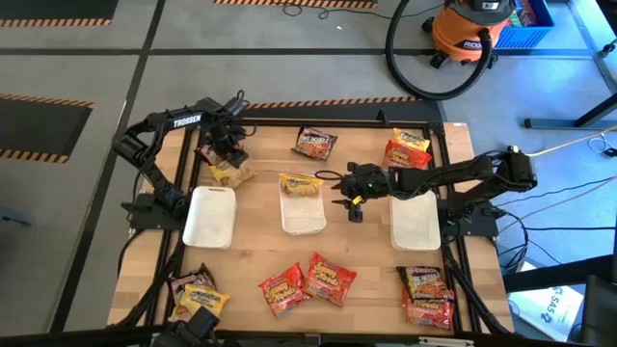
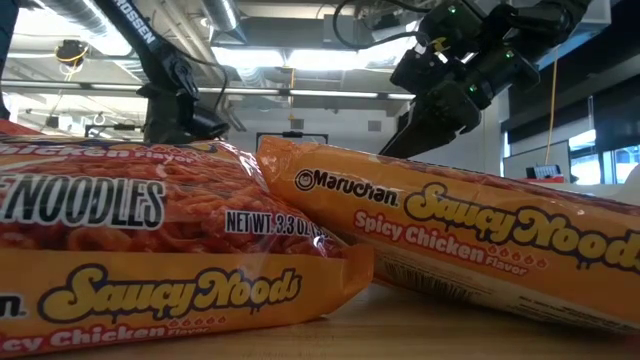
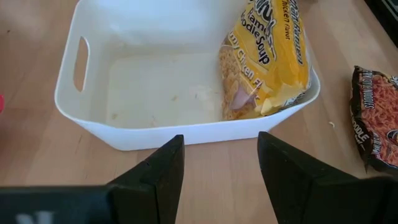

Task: Sort Maruchan noodles
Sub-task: Put the top left yellow noodle pack into the center white bin

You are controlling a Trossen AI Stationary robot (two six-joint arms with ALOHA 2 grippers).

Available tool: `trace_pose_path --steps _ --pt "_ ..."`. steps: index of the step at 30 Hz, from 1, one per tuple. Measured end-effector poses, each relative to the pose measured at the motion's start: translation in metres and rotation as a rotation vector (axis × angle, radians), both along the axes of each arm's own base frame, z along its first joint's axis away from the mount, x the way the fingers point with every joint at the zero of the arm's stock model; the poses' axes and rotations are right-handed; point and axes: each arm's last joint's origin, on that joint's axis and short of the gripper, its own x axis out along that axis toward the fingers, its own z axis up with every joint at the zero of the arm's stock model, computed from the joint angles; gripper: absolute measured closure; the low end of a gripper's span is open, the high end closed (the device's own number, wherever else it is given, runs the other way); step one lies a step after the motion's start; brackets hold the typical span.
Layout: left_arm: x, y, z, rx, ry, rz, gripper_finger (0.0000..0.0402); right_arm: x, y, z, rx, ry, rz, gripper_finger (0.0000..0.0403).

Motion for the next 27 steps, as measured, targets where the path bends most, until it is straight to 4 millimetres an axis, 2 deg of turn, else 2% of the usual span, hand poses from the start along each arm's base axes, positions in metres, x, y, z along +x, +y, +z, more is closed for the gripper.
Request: trace_pose_path --steps 7,10,20,27 --pt "0.004 -0.012 -0.014 -0.021 -0.028 -0.051 0.0107 0.000 0.000 0.000 -0.004 -0.005 0.001 0.0221" --pt "0.005 -0.015 -0.018 -0.047 -0.069 -0.051 0.0120 0.000 0.000 0.000 -0.004 -0.005 0.001 0.0221" --pt "0.007 -0.015 -0.019 -0.040 -0.113 -0.093 0.0249 0.000 0.000 0.000 -0.008 -0.006 -0.004 0.0221" --pt "0.013 -0.020 -0.018 -0.035 -0.116 -0.132 0.0320 0.000 0.000 0.000 -0.009 -0.006 -0.004 0.0221"
